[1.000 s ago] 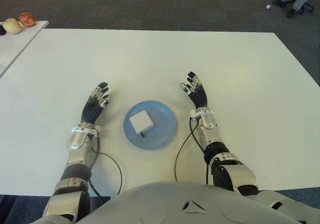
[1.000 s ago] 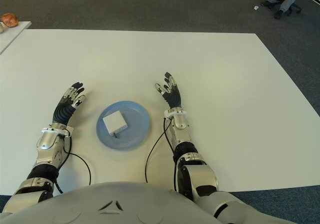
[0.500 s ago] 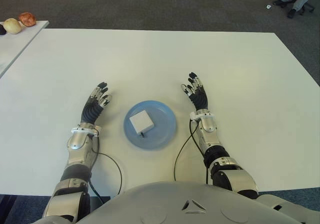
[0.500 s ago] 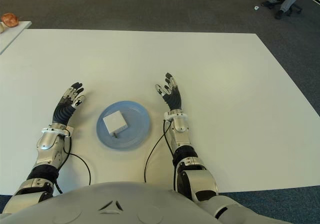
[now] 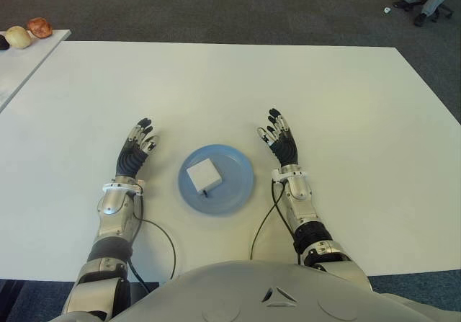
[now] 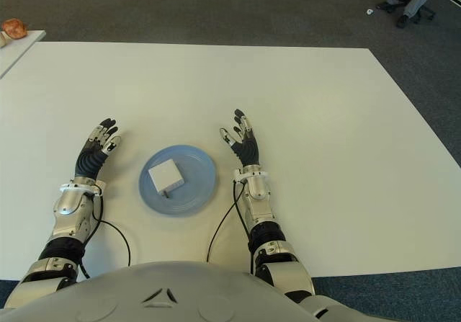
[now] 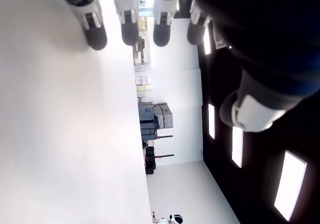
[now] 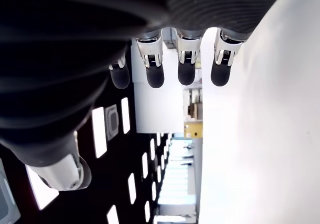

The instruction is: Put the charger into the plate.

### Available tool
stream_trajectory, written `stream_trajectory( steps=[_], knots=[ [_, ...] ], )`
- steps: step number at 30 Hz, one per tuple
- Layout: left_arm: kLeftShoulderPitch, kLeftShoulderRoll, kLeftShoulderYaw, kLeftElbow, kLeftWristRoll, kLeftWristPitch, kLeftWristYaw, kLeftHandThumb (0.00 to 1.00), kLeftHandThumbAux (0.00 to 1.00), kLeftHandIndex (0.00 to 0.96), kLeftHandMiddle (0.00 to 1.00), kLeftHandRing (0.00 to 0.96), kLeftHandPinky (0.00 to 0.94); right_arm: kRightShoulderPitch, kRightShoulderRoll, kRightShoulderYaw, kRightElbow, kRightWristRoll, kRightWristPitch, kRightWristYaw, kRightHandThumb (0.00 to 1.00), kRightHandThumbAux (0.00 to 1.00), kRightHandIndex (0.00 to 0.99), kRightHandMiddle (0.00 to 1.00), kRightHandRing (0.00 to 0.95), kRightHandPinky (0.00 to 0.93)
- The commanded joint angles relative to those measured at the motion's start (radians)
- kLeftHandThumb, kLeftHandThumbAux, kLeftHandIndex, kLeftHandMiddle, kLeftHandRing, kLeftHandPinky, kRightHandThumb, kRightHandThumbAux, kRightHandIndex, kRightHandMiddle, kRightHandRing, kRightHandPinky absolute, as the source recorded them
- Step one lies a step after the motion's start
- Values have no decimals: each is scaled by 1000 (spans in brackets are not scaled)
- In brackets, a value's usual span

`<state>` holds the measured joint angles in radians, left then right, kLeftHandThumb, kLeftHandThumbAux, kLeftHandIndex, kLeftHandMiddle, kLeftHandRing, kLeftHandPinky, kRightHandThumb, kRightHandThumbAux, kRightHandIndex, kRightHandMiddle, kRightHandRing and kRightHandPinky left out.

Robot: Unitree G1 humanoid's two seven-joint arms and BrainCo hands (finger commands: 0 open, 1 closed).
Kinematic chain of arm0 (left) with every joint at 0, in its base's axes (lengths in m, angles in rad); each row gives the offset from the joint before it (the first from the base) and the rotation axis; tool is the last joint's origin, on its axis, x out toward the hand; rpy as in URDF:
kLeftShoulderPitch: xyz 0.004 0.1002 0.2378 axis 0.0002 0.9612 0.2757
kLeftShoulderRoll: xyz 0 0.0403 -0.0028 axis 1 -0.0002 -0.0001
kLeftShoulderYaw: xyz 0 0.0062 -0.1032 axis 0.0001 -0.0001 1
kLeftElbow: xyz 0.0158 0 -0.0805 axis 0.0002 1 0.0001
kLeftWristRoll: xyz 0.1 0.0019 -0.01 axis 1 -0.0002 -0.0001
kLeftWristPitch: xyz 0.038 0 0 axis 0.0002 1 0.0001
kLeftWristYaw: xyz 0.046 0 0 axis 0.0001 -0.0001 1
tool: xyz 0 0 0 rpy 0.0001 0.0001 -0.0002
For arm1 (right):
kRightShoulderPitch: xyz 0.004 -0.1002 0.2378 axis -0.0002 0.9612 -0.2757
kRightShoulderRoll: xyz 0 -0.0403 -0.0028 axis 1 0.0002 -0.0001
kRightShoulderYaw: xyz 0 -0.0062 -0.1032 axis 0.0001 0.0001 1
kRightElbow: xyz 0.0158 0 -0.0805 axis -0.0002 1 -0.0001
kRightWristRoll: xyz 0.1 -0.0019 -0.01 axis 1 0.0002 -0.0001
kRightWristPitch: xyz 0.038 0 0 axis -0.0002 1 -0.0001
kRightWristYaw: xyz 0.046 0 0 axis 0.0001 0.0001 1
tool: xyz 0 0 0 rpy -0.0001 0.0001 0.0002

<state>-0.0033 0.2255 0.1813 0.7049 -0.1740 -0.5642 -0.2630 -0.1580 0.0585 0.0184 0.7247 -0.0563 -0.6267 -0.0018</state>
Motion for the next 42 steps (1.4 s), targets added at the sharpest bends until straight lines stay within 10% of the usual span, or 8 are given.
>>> stream_trajectory(
  steps=[1, 42],
  knots=[
    [67, -36, -16, 52, 19, 77, 10, 0, 590, 32, 80, 67, 80, 74, 1, 9, 12, -6, 38, 1, 134, 630, 0, 0, 0, 18],
    [67, -37, -20, 35, 32, 99, 20, 0, 590, 28, 83, 67, 64, 109, -4, 12, 5, -4, 10, -1, 158, 582, 0, 3, 0, 34]
  ],
)
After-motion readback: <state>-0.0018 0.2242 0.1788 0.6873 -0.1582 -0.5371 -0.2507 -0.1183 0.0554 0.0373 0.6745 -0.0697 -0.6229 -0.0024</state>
